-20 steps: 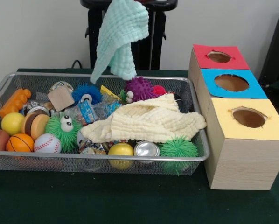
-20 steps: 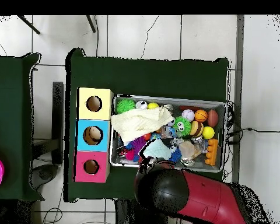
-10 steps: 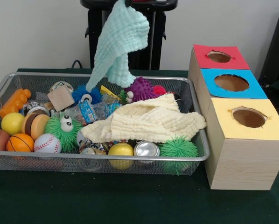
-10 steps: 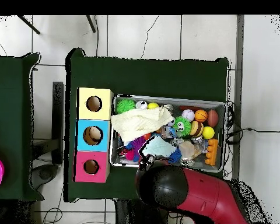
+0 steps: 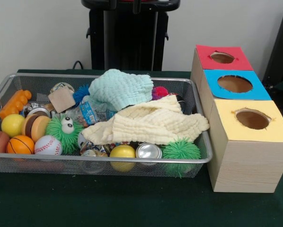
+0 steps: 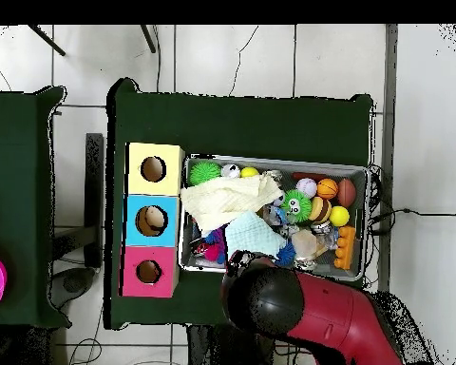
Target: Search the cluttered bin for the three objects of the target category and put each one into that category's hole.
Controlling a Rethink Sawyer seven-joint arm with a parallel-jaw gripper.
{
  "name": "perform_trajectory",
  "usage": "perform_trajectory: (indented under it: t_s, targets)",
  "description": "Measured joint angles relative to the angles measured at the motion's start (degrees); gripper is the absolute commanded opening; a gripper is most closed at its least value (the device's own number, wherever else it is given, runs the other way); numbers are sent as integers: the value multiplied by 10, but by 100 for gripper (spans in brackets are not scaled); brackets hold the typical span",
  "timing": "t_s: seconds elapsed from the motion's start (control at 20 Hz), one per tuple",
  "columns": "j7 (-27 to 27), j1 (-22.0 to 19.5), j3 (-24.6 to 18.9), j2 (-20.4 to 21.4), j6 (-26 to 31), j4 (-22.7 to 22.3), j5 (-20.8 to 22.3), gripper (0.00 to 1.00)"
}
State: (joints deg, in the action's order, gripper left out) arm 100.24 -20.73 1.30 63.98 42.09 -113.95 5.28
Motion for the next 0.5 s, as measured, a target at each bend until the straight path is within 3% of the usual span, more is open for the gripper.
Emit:
perform_trajectory:
  t_s: [0.5]
  targets:
    - [0,0,2,-7,-24,-2,0,100]
